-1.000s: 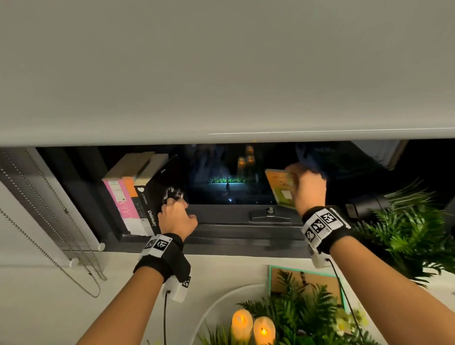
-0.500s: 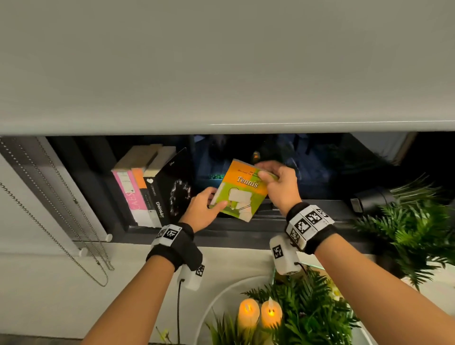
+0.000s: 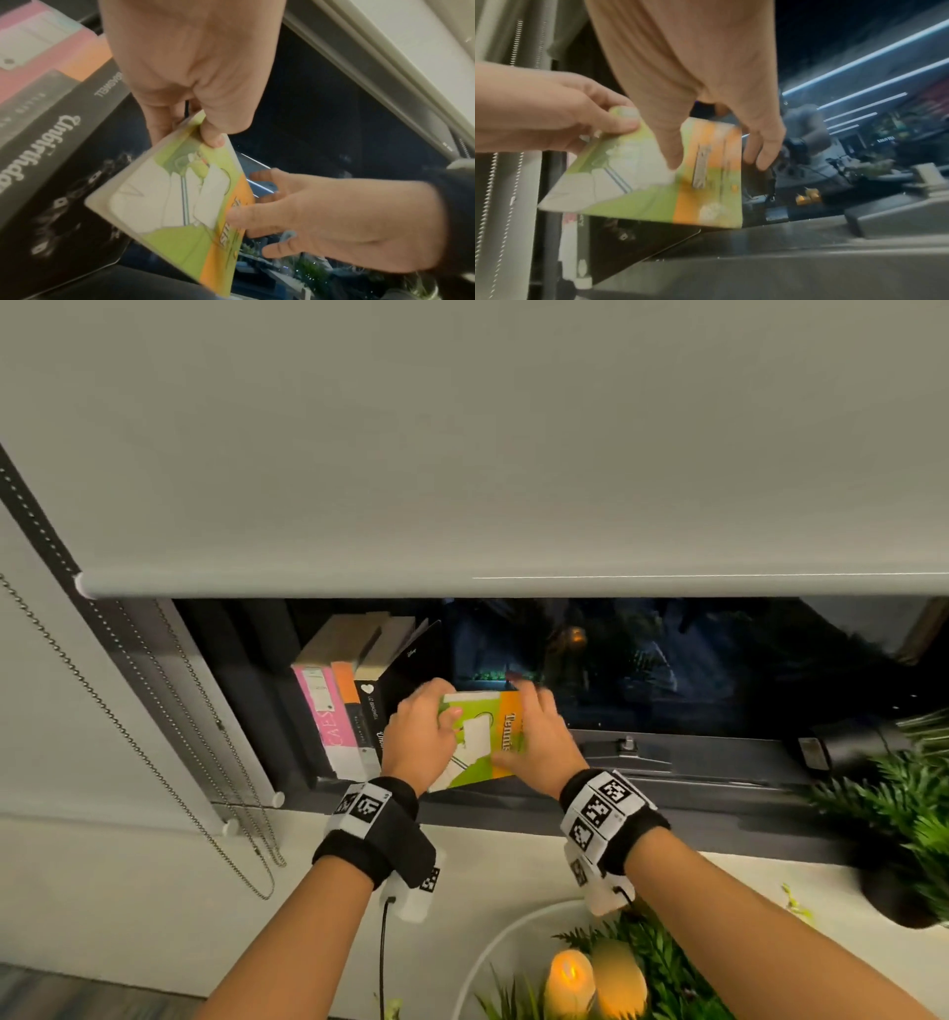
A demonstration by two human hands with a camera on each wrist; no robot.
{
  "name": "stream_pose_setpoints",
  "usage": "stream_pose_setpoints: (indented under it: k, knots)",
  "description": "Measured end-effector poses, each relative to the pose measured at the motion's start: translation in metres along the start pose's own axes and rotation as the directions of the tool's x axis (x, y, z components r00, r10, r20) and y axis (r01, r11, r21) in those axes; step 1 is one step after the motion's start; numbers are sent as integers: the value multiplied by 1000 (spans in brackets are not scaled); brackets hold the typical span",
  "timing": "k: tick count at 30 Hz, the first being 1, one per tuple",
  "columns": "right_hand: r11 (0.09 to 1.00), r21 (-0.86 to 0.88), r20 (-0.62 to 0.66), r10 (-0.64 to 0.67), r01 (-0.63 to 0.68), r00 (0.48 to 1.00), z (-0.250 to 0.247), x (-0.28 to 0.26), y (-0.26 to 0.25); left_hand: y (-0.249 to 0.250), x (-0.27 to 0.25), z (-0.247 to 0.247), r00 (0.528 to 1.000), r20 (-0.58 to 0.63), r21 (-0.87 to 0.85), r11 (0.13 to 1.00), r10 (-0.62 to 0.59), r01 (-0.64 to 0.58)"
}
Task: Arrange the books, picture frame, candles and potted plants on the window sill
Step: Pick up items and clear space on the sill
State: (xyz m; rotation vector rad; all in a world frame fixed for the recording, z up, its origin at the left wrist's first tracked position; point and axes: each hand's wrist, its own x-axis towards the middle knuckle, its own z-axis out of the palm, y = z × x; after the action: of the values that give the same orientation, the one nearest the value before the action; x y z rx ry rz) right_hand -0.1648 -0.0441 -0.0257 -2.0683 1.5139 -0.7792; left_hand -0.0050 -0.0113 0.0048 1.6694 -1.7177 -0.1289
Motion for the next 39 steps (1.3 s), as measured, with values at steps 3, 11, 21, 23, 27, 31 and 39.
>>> stream_pose_setpoints:
  k: [3,11,21,23,27,31,39]
  knots:
    - [980,181,-179,114,-81,977,6,5,-5,-4,-1,-6,995,-86,-74,996,50,-57]
    - [983,167,-408,-6,81,913,-26,26,-13,-23,2,-24,944,-244,2,974,221,-227]
    - [928,-167,-100,-353,334,930,2,62,-31,-60,-1,-17,893,-420,214,974,164,-78]
    - [933,-156,18,-325,324,945,12,68,-35,-62,-5,-12,897,-422,161,985,132,-69]
    - [966,-56,173,-239,252,955,27,72,-48,-69,-17,-1,899,-434,-16,997,60,-74]
    - [983,65,183,-181,172,966,44,68,-56,-79,-31,6,932,-345,-229,973,-112,32]
    - [968,201,192,-193,154,962,54,64,-68,-97,-30,17,950,-253,-252,960,-184,119]
